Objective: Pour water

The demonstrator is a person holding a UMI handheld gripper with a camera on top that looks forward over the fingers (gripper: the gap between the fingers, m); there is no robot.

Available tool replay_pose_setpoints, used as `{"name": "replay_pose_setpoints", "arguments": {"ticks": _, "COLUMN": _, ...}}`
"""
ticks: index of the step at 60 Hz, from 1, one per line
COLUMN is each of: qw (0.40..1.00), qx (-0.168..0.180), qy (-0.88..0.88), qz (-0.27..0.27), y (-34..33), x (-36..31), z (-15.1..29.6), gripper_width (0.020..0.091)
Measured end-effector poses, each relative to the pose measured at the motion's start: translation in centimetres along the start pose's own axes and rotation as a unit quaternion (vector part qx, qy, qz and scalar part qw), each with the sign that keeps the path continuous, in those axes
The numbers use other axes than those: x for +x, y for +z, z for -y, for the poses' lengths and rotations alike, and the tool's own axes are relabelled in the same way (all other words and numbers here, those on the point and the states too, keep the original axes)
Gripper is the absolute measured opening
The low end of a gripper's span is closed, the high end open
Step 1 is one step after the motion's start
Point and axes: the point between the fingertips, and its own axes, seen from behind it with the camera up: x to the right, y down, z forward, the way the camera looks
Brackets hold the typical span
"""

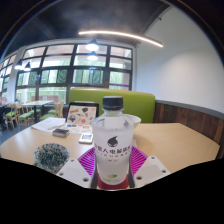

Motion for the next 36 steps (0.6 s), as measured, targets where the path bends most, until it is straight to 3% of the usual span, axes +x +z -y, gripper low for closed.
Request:
{"name": "replay_pose_setpoints", "arguments": {"ticks": 7, "qw": 0.999, "qx": -0.031, "qy": 0.014, "qz": -0.007, "y": 0.8, "x": 0.2, "z": -1.5, "gripper_width": 0.0435}}
{"name": "replay_pose_setpoints", "arguments": {"ticks": 24, "qw": 0.999, "qx": -0.034, "qy": 0.04, "qz": 0.006, "y": 0.2, "x": -0.1, "z": -1.9, "gripper_width": 0.0479}}
{"name": "replay_pose_setpoints", "arguments": {"ticks": 33, "qw": 0.999, "qx": -0.037, "qy": 0.031, "qz": -0.004, "y": 0.3, "x": 0.1, "z": -1.9, "gripper_width": 0.0583}}
{"name": "replay_pose_setpoints", "arguments": {"ticks": 36, "qw": 0.998, "qx": -0.053, "qy": 0.027, "qz": -0.012, "y": 0.1, "x": 0.3, "z": -2.6, "gripper_width": 0.0694}}
